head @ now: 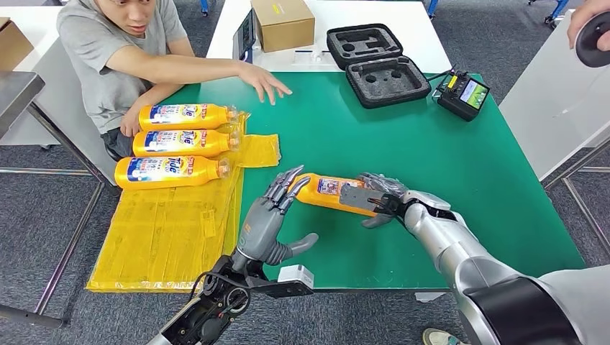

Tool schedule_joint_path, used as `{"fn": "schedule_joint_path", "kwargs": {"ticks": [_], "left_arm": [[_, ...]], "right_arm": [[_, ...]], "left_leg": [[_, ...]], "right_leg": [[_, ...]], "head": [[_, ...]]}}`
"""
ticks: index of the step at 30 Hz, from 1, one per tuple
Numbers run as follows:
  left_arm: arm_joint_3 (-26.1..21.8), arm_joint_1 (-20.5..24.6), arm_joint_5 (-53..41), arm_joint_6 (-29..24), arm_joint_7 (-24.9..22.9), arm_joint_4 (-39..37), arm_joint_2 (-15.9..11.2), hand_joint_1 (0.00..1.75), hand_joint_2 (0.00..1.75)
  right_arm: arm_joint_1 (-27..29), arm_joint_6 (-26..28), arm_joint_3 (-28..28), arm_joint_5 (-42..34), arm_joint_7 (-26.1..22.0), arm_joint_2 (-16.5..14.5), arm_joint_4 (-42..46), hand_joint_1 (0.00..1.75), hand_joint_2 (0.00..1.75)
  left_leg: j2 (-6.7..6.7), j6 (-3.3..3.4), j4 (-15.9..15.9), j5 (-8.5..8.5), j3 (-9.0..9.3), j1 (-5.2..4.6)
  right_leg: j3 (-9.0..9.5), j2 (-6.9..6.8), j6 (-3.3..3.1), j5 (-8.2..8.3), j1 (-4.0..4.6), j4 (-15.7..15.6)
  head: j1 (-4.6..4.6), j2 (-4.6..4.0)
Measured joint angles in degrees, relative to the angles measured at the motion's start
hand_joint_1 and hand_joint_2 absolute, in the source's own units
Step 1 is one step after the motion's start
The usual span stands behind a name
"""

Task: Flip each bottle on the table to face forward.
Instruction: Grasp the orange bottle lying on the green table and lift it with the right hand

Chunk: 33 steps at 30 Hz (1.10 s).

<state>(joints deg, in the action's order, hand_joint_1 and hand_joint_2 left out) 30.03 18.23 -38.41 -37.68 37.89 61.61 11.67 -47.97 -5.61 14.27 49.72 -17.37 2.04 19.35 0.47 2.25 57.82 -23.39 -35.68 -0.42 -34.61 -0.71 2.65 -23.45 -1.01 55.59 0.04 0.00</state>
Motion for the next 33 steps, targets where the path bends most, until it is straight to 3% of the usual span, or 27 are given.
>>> {"fn": "schedule_joint_path", "kwargs": {"ticks": [6, 7, 10, 11, 33], "left_arm": [[0.0, 0.1, -0.2, -0.1, 0.5, -0.4, 0.0, 0.0, 1.75], [0.0, 0.2, -0.2, -0.1, 0.5, -0.5, 0.0, 0.0, 1.75], [0.2, 0.2, 0.0, -0.1, 0.5, -0.7, 0.0, 0.0, 1.75], [0.2, 0.3, 0.1, -0.1, 0.5, -0.7, 0.0, 0.0, 1.75], [0.8, 0.6, 0.0, -0.9, 0.3, -0.8, 0.2, 0.0, 1.75]], "right_arm": [[-0.4, 0.1, 0.0, 0.6, 0.3, -0.3, -0.5, 0.0, 1.75], [-0.4, 0.1, 0.0, 0.5, 0.3, -0.4, -0.5, 0.36, 1.75], [-0.5, 0.1, 0.0, 0.5, 0.3, -0.4, -0.7, 1.65, 1.75], [-0.5, 0.1, 0.0, 0.4, 0.3, -0.4, -0.8, 1.73, 1.75], [-0.6, 0.3, -1.2, -1.7, 0.8, -0.3, -1.7, 1.75, 1.75]], "left_leg": [[0.0, 0.0, 0.0, 0.0, 0.0, 0.0], [0.0, 0.0, 0.0, 0.0, 0.0, 0.0], [0.0, 0.0, 0.0, 0.0, 0.0, 0.0], [0.0, 0.0, 0.0, 0.0, 0.0, 0.0], [0.0, 0.0, 0.0, 0.0, 0.01, 0.0]], "right_leg": [[0.0, 0.0, 0.0, 0.0, 0.0, 0.0], [0.0, 0.0, 0.0, 0.0, 0.0, 0.0], [0.0, 0.0, 0.0, 0.0, 0.0, 0.0], [0.0, 0.0, 0.0, 0.0, 0.0, 0.0], [-0.01, 0.0, 0.0, 0.0, 0.0, 0.0]], "head": [[0.0, 0.0], [0.0, 0.0], [0.0, 0.0], [0.0, 0.0], [0.0, 0.0]]}}
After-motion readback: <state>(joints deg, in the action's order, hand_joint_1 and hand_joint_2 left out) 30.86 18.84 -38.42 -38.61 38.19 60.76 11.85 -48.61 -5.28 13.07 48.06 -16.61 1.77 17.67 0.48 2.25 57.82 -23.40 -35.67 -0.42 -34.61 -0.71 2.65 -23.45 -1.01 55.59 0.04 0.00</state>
